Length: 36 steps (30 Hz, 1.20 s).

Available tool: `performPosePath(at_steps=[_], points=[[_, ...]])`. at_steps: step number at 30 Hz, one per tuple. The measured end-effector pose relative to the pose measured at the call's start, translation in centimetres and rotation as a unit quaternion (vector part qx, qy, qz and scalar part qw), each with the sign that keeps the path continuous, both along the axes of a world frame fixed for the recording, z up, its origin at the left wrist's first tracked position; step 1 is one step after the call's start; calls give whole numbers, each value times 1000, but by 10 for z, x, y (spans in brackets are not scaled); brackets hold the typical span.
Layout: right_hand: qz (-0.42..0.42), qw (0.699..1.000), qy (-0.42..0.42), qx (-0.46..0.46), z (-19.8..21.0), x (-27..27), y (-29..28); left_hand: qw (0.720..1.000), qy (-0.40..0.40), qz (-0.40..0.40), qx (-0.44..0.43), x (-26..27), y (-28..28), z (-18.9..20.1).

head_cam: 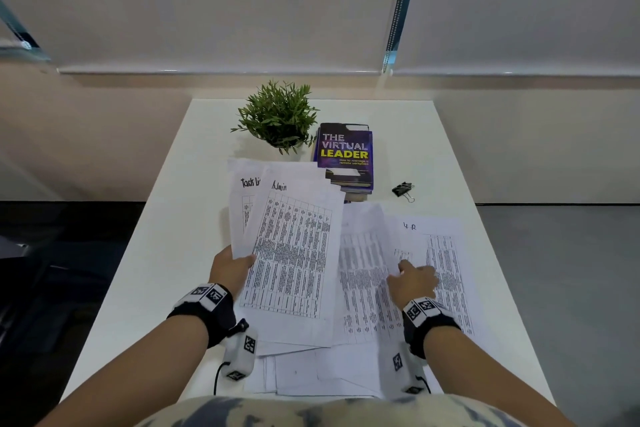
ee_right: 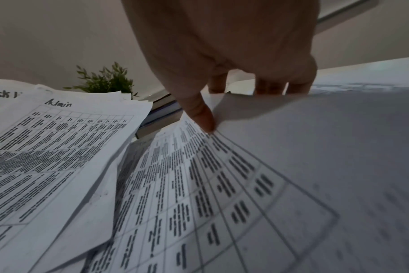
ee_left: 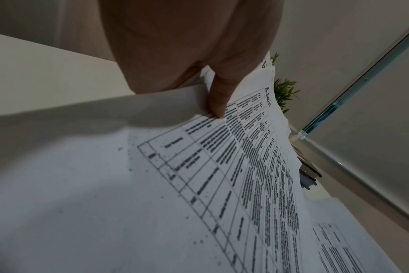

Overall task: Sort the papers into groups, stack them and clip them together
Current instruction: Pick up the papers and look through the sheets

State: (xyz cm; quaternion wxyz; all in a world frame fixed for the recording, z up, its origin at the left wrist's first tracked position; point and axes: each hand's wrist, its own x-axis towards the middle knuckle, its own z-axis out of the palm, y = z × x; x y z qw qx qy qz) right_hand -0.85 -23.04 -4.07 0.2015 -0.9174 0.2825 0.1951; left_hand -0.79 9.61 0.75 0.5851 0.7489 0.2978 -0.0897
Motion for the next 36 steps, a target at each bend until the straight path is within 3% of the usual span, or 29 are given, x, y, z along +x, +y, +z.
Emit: performPosePath(at_steps=[4, 16, 20, 24, 29, 36], points=[[-59, 998, 18, -6, 0, -9, -12, 1000, -3, -15, 2, 4, -8, -1], [-76, 980, -146, 113, 1, -25, -11, 999, -3, -27, 18, 6, -16, 2], [-104, 972, -136, 160, 7, -29, -17, 999, 0, -28, 21, 3, -19, 3], [-116, 970, -170, 133, 35, -17, -40, 999, -1, -27, 21, 1, -18, 4], [-62, 972, -225, 39, 87, 8, -85, 1000, 1, -16, 20, 2, -17, 7], [11, 946, -318, 57, 174, 28, -113, 1000, -3, -17, 25, 1, -28, 12]])
